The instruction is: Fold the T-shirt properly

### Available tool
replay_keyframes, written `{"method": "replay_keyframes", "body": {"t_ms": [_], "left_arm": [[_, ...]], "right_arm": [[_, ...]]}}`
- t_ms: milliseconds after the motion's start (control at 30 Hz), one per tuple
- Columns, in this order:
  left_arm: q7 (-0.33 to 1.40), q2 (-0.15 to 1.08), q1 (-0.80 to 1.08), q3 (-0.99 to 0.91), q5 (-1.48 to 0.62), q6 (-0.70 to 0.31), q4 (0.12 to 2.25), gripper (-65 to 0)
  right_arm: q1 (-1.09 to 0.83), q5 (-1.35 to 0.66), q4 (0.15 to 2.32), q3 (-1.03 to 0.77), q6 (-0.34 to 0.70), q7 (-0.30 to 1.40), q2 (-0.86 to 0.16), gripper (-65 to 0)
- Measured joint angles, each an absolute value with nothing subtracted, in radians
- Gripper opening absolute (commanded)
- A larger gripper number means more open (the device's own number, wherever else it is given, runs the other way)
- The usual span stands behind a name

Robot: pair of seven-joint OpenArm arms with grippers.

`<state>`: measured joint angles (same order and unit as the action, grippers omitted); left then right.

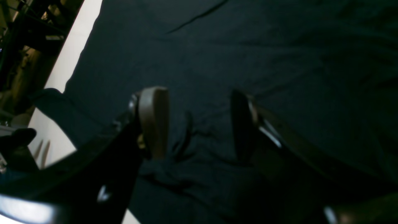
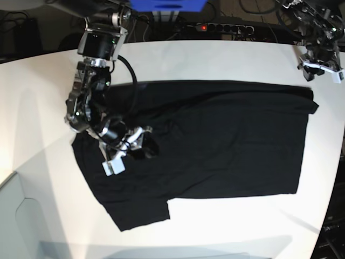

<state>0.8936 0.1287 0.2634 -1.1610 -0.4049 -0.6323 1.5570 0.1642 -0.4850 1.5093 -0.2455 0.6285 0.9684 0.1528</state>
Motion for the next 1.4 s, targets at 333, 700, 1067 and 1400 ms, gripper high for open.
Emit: {"method": "replay_keyframes", "body": {"t_ms": [333, 700, 1067, 1400], "left_arm": [[0.891, 0.118, 0.326, -1.082, -0.475, -0.625, 1.87, -49.9], [0.865, 0.12, 0.178, -0.844, 0.009, -0.63, 1.917, -65.0], [0.793, 0.128, 0.086, -0.823, 0.174, -0.629, 1.594, -65.0], [0.546, 0.215, 0.067, -0.83, 0.121, -0.618, 1.269, -65.0]], "right_arm": [[0.009, -0.493, 1.734, -0.244, 0.625, 0.966, 0.099, -43.6], [-0.008, -0.486, 1.658, -0.243, 0.624, 0.963, 0.039, -65.0], [0.005, -0.485, 1.471, -0.24, 0.624, 0.852, 0.014, -65.0], [-0.033, -0.483, 1.43, -0.241, 0.624, 0.789, -0.02, -65.0]]}}
